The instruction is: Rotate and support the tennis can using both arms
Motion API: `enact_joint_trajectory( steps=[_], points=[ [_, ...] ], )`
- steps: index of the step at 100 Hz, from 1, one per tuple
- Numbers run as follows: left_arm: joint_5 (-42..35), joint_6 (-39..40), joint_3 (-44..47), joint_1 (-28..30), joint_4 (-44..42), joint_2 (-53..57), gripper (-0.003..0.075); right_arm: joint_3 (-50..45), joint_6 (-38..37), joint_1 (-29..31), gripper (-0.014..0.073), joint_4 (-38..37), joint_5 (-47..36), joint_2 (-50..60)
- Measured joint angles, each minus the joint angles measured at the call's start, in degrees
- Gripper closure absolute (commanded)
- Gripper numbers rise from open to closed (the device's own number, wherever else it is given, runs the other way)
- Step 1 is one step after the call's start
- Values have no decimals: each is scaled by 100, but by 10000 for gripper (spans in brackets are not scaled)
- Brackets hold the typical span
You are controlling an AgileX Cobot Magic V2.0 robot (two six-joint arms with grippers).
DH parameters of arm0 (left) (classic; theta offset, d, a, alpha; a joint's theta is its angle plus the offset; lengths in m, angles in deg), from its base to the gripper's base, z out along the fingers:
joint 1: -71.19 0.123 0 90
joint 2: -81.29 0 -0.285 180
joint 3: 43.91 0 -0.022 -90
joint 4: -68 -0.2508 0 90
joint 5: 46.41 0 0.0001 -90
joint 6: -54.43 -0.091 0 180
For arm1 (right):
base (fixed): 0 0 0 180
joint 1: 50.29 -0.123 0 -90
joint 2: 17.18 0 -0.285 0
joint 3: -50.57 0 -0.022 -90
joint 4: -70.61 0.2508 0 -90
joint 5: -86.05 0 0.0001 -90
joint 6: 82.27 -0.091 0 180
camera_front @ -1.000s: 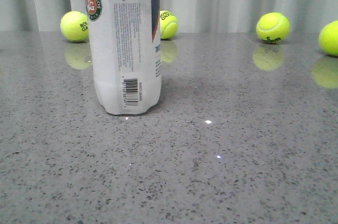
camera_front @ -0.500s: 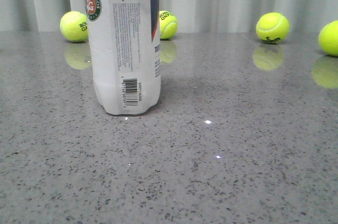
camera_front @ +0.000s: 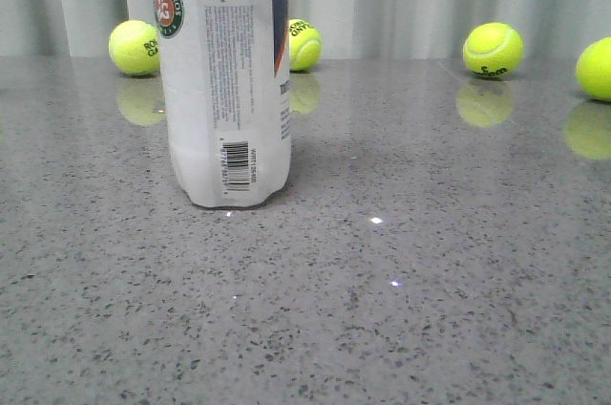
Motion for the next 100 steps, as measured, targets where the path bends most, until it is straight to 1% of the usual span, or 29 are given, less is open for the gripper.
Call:
enact_joint_trajectory(
  steps=[28, 42, 59, 81, 91, 100],
  points=[
    [0, 0, 0, 0, 0, 0, 738, 0, 0, 3, 662, 0, 0, 0],
    [0, 0, 0, 0, 0, 0, 738, -88, 0, 207, 662, 0, -68, 0],
    [0, 12, 0, 0, 0, 0, 738, -482, 0, 826, 662, 10, -363, 0],
    [0, 12, 0, 0, 0, 0, 738, -1412, 0, 1780, 662, -28, -827, 196],
    [0, 12, 0, 0, 0, 0, 738, -1818, 0, 2021, 662, -350, -1058, 560],
    [0, 12, 0, 0, 0, 0, 738, -2149, 0, 2112, 662, -655, -1245, 911]
  ],
)
